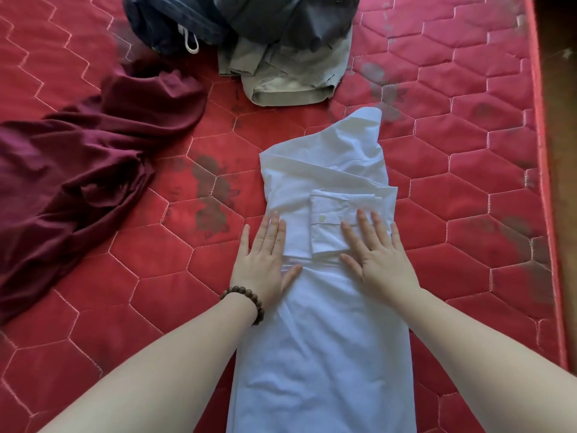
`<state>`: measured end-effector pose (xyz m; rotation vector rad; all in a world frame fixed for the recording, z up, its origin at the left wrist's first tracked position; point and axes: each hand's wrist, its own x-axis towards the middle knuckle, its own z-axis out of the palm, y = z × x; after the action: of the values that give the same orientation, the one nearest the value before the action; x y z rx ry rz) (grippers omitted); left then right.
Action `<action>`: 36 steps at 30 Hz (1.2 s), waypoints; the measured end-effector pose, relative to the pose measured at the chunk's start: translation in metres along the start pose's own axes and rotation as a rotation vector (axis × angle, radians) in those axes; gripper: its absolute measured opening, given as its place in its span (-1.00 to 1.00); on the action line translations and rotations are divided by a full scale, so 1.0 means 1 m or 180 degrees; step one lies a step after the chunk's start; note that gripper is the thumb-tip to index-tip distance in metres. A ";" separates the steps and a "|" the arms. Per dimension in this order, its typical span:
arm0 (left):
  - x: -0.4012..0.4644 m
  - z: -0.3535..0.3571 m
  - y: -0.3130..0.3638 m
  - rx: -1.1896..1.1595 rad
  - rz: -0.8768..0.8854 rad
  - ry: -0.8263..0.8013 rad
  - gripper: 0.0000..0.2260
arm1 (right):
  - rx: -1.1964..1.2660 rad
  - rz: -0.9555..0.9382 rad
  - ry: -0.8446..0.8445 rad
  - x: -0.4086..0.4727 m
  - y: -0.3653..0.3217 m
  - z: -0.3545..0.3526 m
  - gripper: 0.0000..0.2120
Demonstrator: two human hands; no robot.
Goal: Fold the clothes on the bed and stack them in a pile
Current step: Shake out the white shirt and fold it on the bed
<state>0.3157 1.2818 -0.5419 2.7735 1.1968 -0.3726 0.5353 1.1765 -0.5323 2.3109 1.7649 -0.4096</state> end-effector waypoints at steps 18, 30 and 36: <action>-0.034 0.006 0.034 -0.0127 0.0175 -0.0226 -0.31 | 0.0075 0.0203 0.0075 -0.026 -0.022 0.014 -0.35; -0.157 0.047 0.028 -0.0201 0.0710 -0.0328 -0.33 | 0.0360 0.0219 0.0486 -0.195 -0.072 0.079 -0.41; -0.244 0.065 0.011 -0.0099 0.1101 -0.0200 -0.37 | 0.0539 0.0392 0.0070 -0.278 -0.099 0.102 -0.43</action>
<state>0.1508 1.0907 -0.5408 2.8423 0.6829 -0.3980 0.3611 0.9169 -0.5333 2.5328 1.6443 -0.5325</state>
